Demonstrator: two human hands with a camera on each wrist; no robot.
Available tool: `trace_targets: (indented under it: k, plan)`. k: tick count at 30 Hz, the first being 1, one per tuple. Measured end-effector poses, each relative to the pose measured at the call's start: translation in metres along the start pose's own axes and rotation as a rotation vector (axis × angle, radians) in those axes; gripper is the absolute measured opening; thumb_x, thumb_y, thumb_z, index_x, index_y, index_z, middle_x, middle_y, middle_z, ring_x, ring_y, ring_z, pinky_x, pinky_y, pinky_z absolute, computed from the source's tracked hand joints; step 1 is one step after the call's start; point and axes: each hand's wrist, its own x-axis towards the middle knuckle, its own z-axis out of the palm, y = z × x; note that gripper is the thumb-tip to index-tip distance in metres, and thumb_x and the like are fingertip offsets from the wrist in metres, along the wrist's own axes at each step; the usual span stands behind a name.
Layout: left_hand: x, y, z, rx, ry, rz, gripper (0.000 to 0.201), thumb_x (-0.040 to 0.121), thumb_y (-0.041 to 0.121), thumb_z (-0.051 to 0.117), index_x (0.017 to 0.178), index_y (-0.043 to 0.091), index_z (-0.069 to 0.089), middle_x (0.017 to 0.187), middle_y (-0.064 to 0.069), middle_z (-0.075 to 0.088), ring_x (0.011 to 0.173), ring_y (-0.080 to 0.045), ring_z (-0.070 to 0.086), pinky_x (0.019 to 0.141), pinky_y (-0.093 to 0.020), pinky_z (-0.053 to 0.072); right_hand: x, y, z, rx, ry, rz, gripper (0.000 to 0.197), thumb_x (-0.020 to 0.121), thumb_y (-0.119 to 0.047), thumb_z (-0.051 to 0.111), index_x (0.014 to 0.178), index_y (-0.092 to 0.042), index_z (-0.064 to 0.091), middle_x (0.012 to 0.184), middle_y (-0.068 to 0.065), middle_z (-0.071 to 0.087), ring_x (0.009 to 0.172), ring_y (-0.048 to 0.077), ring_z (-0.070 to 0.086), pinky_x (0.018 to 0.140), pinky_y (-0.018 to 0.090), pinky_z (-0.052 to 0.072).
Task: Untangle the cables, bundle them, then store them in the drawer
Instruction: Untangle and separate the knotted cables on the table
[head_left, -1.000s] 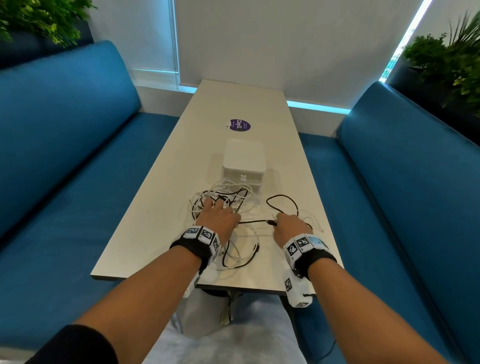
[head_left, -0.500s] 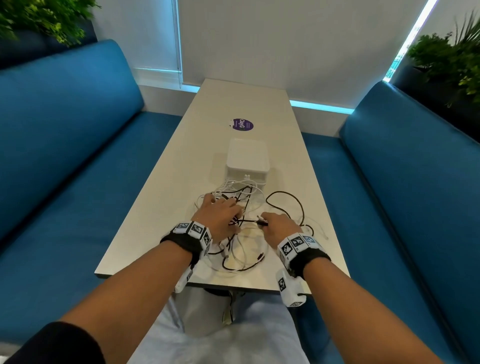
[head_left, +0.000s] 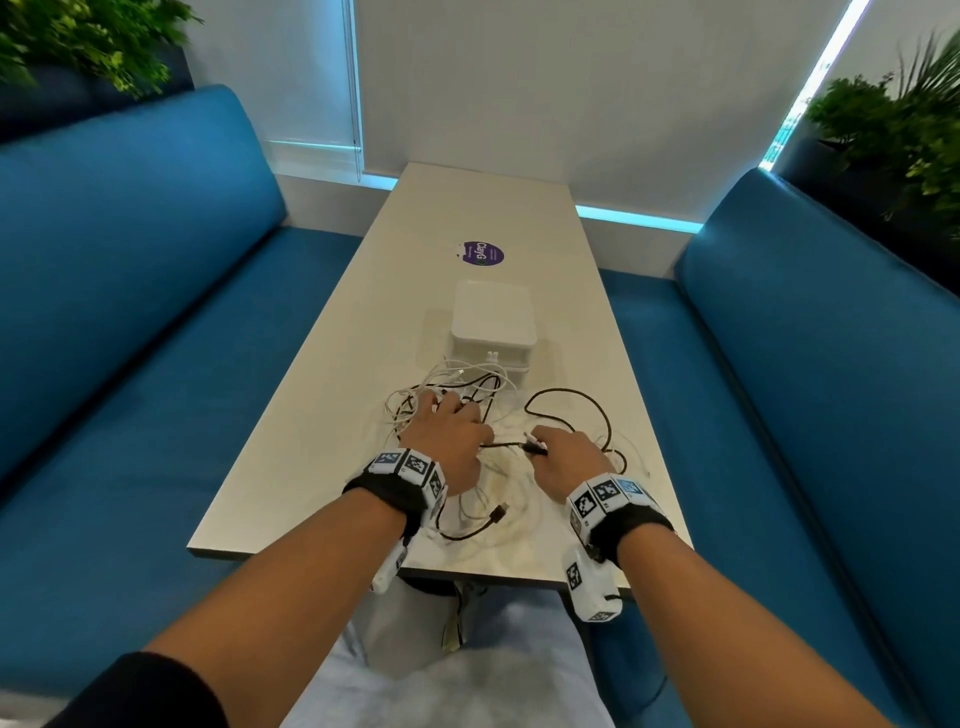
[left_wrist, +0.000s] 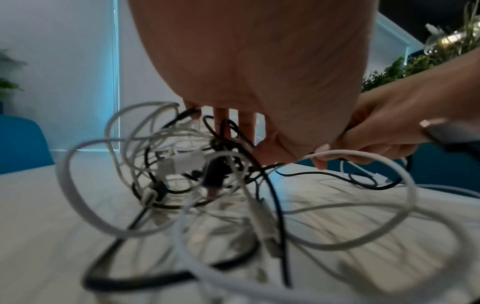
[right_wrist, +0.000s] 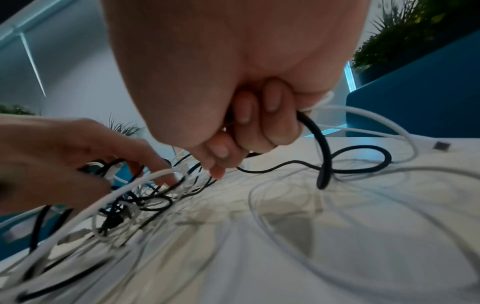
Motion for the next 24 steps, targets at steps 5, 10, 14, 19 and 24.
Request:
trace_targets:
  k: [5, 10, 14, 19, 24]
  plan:
    - [0.0, 0.008, 0.009, 0.055, 0.01, -0.094, 0.025, 0.097, 0.036, 0.049, 0.117, 0.026, 0.059, 0.121, 0.005, 0.058, 0.126, -0.028, 0.039, 0.111, -0.056, 0.014, -0.007, 0.008, 0.001, 0.007, 0.072, -0.027, 0.018, 0.098, -0.031, 0.047, 0.113, -0.026, 0.057, 0.099, 0.009, 0.067, 0.086, 0.03, 0.062, 0.066, 0.031, 0.045]
    - [0.0, 0.006, 0.012, 0.133, -0.009, -0.125, 0.025, 0.093, 0.024, 0.056, 0.117, 0.024, 0.064, 0.121, 0.005, 0.058, 0.126, -0.03, 0.039, 0.112, -0.059, 0.008, -0.004, 0.018, -0.003, -0.071, 0.102, 0.071, 0.019, 0.097, -0.027, 0.045, 0.113, -0.029, 0.056, 0.084, 0.001, 0.056, 0.073, 0.025, 0.055, 0.068, 0.033, 0.049]
    - [-0.001, 0.004, 0.012, 0.086, 0.028, -0.102, 0.029, 0.101, 0.039, 0.045, 0.119, 0.028, 0.064, 0.125, 0.007, 0.059, 0.125, -0.028, 0.042, 0.109, -0.053, 0.018, -0.001, 0.026, -0.001, -0.086, 0.063, 0.165, 0.02, 0.095, -0.022, 0.045, 0.107, -0.026, 0.06, 0.086, 0.0, 0.06, 0.072, 0.021, 0.058, 0.064, 0.03, 0.049]
    - [-0.001, 0.009, 0.01, 0.1, 0.033, -0.054, 0.031, 0.103, 0.04, 0.039, 0.114, 0.027, 0.065, 0.118, 0.007, 0.063, 0.117, -0.027, 0.051, 0.105, -0.053, 0.023, -0.003, 0.013, 0.012, -0.05, 0.062, 0.088, 0.028, 0.097, -0.028, 0.046, 0.123, -0.023, 0.057, 0.109, 0.007, 0.067, 0.096, 0.029, 0.064, 0.077, 0.034, 0.052]
    - [0.003, 0.013, 0.012, 0.091, 0.035, -0.042, 0.025, 0.103, 0.033, 0.04, 0.112, 0.025, 0.062, 0.116, 0.005, 0.06, 0.117, -0.025, 0.048, 0.102, -0.051, 0.024, 0.001, -0.011, 0.024, 0.085, 0.006, -0.1, 0.042, 0.095, -0.029, 0.049, 0.137, -0.032, 0.053, 0.12, 0.008, 0.067, 0.107, 0.03, 0.063, 0.086, 0.039, 0.054]
